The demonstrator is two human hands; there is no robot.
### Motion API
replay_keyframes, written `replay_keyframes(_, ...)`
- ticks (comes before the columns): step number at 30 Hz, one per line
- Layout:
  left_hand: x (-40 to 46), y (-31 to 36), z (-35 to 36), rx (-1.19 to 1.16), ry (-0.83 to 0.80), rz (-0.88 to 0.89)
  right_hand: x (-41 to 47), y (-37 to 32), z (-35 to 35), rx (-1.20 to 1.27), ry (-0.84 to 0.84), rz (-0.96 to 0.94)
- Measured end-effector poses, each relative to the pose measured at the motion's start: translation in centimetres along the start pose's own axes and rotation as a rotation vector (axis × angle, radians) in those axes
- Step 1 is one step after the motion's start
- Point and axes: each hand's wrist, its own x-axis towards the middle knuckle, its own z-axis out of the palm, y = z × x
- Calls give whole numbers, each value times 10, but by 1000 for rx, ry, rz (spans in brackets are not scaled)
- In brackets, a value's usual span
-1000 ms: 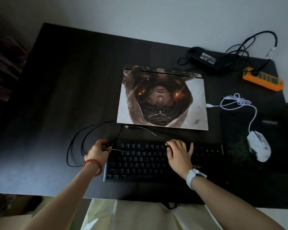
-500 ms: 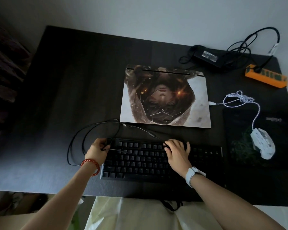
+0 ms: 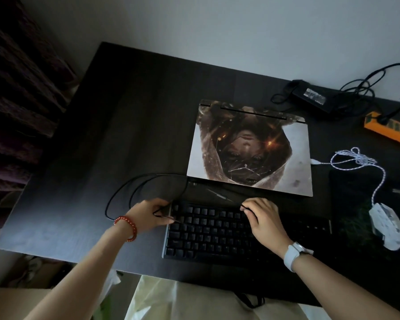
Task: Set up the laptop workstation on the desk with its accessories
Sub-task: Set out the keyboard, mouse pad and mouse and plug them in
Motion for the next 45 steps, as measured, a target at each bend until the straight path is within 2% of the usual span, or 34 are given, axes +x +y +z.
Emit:
replay_keyframes(2,-7,-5,-23,11,-90,18,20,-21,-9,247,-45,-15)
replay_keyframes(4,-12,-11,-44,67,-60,13,45,-44,-18,472,-72,32)
replay_keyframes(6,-12,-18,-62,146,76,26,74,-64,-25,609,-21,62)
replay_keyframes(9,0,-27,-84,258,372,155,113,-88,-33,752,43,113)
replay_keyframes(13,33,-37,-108,606,682,173,150,-106,-27,925,94,245)
replay_keyframes(16,55,-49,-130,778,603,15,170,-107,-13,979,50,405)
replay_keyframes(19,70,-54,-142,952,244,-178,178,-109,2,979,-110,509)
replay_keyframes(20,73,-51,-144,916,109,-210,178,-110,7,999,-149,520)
replay_keyframes(21,72,-46,-146,798,-14,-231,179,-113,11,1019,-174,525)
replay_keyframes(23,65,-36,-156,409,-206,-219,179,-119,18,1031,-202,527)
replay_keyframes(25,58,-29,-166,-136,-246,-108,180,-128,20,1026,-244,492)
replay_keyframes(27,53,-17,-168,-724,-94,14,182,-138,23,1021,-305,413)
replay_keyframes(29,66,2,-164,-1118,44,-80,182,-147,28,947,-363,320)
replay_keyframes(31,82,27,-160,-1353,107,-216,180,-152,35,807,-421,214)
replay_keyframes(33,94,45,-161,-1590,208,-246,179,-153,41,684,-493,124)
replay_keyframes(34,100,48,-162,-1595,297,-244,179,-151,41,658,-524,99)
replay_keyframes(36,112,46,-162,-1308,442,-207,185,-142,38,611,-513,43)
replay_keyframes(37,117,43,-159,-1127,472,-163,190,-134,35,542,-448,-1)
replay_keyframes(39,122,41,-153,-764,485,-64,202,-112,28,292,-250,-73)
replay_keyframes(41,127,40,-139,-415,431,40,214,-88,22,-43,-122,-57)
replay_keyframes(43,131,40,-119,-199,367,122,223,-67,18,-296,-154,26)
replay_keyframes(45,133,41,-102,-152,328,189,228,-52,19,-410,-213,62)
